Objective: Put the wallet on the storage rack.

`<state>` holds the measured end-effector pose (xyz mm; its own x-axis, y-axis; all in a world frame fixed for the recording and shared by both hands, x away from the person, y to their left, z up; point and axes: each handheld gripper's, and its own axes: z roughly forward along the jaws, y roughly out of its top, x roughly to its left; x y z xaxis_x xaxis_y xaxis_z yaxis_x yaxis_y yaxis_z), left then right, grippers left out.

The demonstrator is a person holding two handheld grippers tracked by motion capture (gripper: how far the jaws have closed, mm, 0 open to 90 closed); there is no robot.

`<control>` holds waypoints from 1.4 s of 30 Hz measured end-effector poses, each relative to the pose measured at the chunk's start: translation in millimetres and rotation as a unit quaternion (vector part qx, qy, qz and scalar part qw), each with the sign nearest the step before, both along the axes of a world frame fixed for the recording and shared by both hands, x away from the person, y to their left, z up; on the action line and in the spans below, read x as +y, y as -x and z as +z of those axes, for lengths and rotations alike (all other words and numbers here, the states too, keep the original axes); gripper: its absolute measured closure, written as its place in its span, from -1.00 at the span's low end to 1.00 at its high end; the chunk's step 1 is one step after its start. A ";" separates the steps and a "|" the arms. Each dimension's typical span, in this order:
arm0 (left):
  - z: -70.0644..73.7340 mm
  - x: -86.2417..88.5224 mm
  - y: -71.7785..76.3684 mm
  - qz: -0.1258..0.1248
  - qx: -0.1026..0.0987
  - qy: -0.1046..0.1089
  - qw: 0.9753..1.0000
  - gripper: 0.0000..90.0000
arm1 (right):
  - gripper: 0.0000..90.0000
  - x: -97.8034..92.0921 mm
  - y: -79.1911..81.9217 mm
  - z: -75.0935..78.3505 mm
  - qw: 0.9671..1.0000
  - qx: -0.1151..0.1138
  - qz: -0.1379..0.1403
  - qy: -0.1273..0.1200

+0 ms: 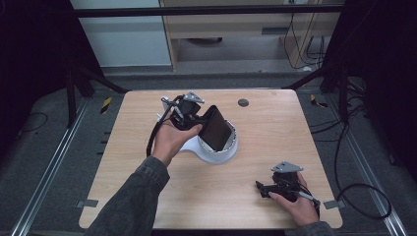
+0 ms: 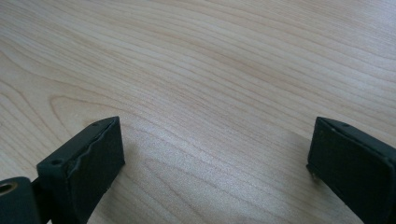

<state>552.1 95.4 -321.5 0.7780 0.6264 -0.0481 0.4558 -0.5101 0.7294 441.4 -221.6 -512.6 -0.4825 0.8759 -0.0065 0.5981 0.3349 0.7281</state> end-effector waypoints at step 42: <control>41.1 11.5 -2.4 0.046 -0.099 0.002 0.994 0.01 | -0.92 0.7 1.0 -0.1 1.000 0.000 0.002 -0.001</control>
<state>554.5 106.9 -280.4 0.7125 0.6949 0.0972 0.3478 -0.4700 0.8112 440.4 -220.9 -512.7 -0.4851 0.8744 -0.0042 0.5976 0.3350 0.7285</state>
